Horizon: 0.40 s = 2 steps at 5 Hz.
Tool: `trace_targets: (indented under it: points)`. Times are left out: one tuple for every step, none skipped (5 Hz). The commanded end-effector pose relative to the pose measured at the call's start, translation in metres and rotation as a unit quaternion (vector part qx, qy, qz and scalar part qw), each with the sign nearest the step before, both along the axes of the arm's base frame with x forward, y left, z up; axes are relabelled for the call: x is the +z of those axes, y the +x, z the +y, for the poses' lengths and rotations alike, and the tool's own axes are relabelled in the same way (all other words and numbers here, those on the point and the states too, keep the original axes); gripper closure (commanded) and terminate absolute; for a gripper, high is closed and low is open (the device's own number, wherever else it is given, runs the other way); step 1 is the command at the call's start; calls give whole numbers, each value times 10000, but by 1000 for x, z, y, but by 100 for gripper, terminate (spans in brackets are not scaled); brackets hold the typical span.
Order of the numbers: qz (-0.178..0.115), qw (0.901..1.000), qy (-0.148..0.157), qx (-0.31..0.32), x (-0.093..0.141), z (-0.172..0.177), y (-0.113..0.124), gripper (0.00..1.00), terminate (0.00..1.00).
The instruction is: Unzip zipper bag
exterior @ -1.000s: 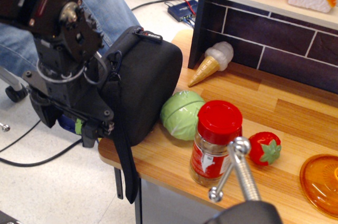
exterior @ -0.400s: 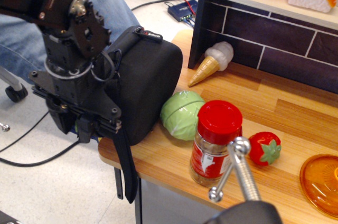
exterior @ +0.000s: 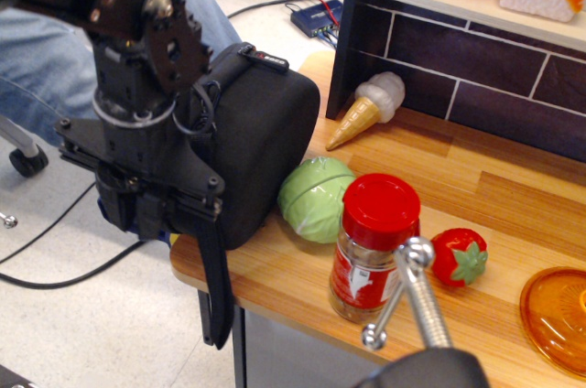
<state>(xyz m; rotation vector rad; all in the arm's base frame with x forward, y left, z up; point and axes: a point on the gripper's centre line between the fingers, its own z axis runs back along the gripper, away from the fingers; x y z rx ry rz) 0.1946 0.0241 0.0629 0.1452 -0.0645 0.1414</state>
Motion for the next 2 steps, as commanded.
trace_targets:
  points:
    - [-756, 9960, -337, 323, 65, -4, 35, 100, 0]
    - [-661, 9953, -490, 510, 77, 1, 48, 100, 0]
